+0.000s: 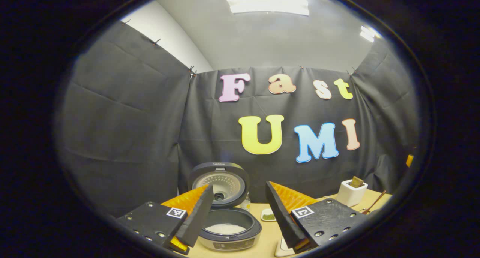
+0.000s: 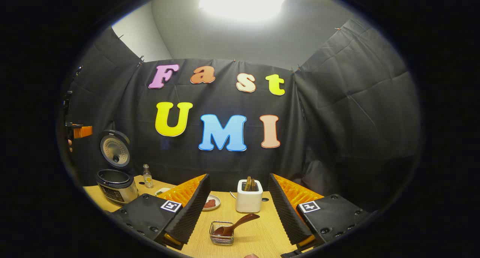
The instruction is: Close the left gripper, press the button to open the rice cooker; take a wooden spoon from the chopstick holder with the right hand, scoop a spoonful of rice and pour it into the rice cooker, then put the wooden spoon back into the chopstick holder.
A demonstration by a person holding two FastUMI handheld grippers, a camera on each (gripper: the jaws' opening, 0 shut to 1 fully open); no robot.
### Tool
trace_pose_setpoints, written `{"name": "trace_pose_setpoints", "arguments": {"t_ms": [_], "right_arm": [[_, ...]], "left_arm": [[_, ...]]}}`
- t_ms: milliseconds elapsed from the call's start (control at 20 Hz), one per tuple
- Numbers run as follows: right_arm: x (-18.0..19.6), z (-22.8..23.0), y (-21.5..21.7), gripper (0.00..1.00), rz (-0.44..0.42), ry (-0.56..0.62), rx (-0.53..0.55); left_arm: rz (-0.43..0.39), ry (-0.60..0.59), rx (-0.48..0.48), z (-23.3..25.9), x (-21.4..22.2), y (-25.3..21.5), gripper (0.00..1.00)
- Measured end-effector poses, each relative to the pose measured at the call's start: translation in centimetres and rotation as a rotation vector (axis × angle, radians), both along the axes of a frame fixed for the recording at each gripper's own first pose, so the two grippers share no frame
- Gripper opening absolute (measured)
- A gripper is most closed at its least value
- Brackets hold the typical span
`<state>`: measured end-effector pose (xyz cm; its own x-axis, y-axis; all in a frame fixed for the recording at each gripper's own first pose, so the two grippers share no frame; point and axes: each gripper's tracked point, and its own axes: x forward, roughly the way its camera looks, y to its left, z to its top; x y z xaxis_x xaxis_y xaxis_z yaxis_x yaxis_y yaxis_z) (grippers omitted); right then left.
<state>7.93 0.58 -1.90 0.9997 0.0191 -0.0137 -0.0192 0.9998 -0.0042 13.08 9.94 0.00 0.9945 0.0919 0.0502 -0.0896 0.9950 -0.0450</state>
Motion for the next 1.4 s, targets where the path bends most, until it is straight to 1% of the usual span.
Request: {"name": "trace_pose_setpoints", "arguments": {"t_ms": [300,550,1050,1150,1200,1250,1300,1350,1400], "right_arm": [[2.8,-2.2,-0.5,0.97,0.009,0.059,0.04],[5.2,-5.5,-1.0,0.97,0.015,0.136,0.05],[7.9,-13.3,-1.8,0.96,-0.012,0.325,0.168],[8.2,-14.8,-1.8,0.99,-0.02,0.363,0.196],[8.3,-15.5,-1.8,0.95,-0.024,0.381,0.211],[8.4,-16.4,-1.8,0.99,-0.027,0.403,0.226],[8.5,-17.1,-1.8,0.98,-0.029,0.424,0.244],[8.6,-17.9,-1.6,0.93,-0.03,0.445,0.264],[8.6,-18.7,-1.5,0.98,-0.028,0.469,0.286]], "left_arm": [[0.039,-0.015,0.002,1.3,-4.8,0.1,0.85],[0.074,0.005,0.015,1.3,-7.6,0.7,0.84],[0.122,0.034,0.053,1.3,-10.8,1.1,0.84],[0.129,0.038,0.054,1.3,-11.4,1.1,0.84],[0.132,0.04,0.057,1.3,-11.5,1.2,0.84],[0.137,0.042,0.058,1.3,-11.6,1.3,0.84],[0.139,0.043,0.059,1.3,-11.8,1.3,0.84],[0.143,0.044,0.06,1.3,-11.9,1.5,0.84],[0.147,0.046,0.062,1.3,-12.0,1.6,0.84]]}}
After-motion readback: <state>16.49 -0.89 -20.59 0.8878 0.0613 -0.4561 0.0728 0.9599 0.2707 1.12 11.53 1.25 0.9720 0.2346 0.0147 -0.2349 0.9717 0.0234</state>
